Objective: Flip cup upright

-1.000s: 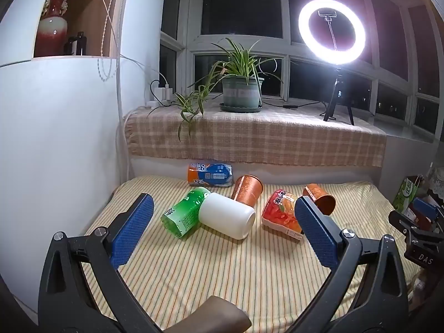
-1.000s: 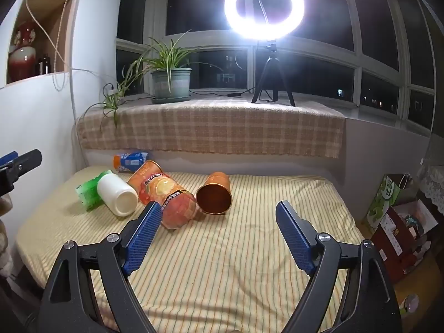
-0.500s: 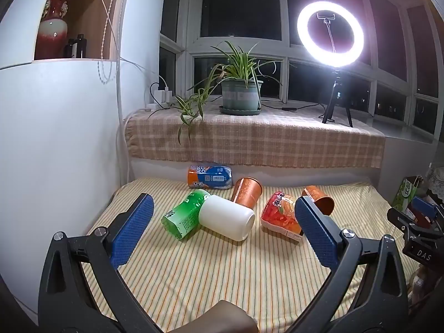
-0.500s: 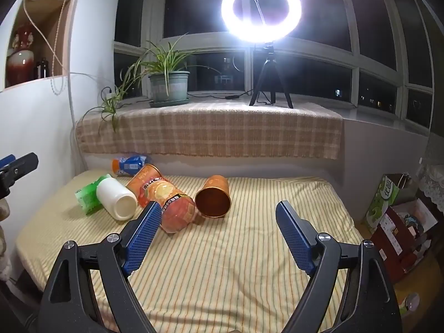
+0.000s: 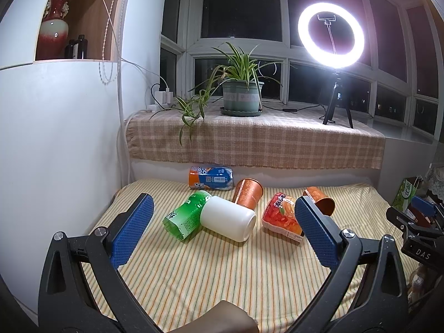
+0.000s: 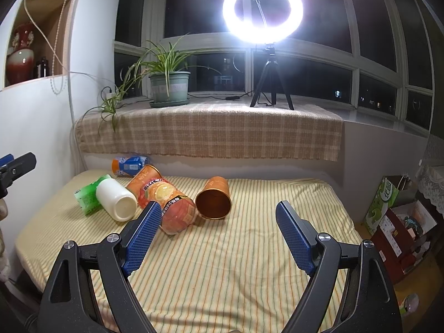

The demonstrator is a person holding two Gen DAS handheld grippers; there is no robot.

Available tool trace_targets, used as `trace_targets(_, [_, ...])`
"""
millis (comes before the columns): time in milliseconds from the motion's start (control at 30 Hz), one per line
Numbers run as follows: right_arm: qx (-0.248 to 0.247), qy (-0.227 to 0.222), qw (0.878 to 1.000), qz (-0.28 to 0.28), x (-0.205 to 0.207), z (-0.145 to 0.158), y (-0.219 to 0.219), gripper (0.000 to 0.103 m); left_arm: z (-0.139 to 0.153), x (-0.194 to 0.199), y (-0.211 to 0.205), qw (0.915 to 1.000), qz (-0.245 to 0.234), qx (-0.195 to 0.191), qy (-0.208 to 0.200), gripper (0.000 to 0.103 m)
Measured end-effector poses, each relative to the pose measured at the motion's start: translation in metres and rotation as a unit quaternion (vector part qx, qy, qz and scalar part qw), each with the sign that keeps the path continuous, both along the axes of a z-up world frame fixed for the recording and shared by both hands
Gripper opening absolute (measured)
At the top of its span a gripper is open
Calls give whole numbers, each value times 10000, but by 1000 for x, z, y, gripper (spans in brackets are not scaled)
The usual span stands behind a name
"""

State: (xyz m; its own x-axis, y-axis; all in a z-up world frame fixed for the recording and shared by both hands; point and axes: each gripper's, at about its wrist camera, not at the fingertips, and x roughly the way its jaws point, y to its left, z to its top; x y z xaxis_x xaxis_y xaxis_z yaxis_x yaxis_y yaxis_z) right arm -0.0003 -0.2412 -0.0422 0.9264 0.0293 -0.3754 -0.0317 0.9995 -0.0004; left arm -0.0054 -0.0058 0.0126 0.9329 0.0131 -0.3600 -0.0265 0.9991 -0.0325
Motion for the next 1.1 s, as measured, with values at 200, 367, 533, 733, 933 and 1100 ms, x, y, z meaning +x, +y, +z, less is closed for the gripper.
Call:
trace_targets(200, [-24,-5,10000,8,2,1,2,84,0,0,0,10000,-5,-3,-4,103])
trace_targets(367, [-71,-31,10000,7,4,2,3,84,1,-1,0,10000,-7,-2,-7,103])
trace_targets(533, [-74,-34,10000,8,4,2,3,84,-1,0,0,10000,0,1,-13,103])
trace_targets(733, [-77,-38,10000,15,4,2,4,84,-1,0,0,10000,0,-1,-19,103])
trace_targets(933, [-95,-38,9999,15,4,1,5,84,-1,-1,0,10000,-1,2,-19,103])
trace_targets(1100, [-95,-39,9999,17,4,1,5,84,-1,-1,0,10000,1,7,-24,103])
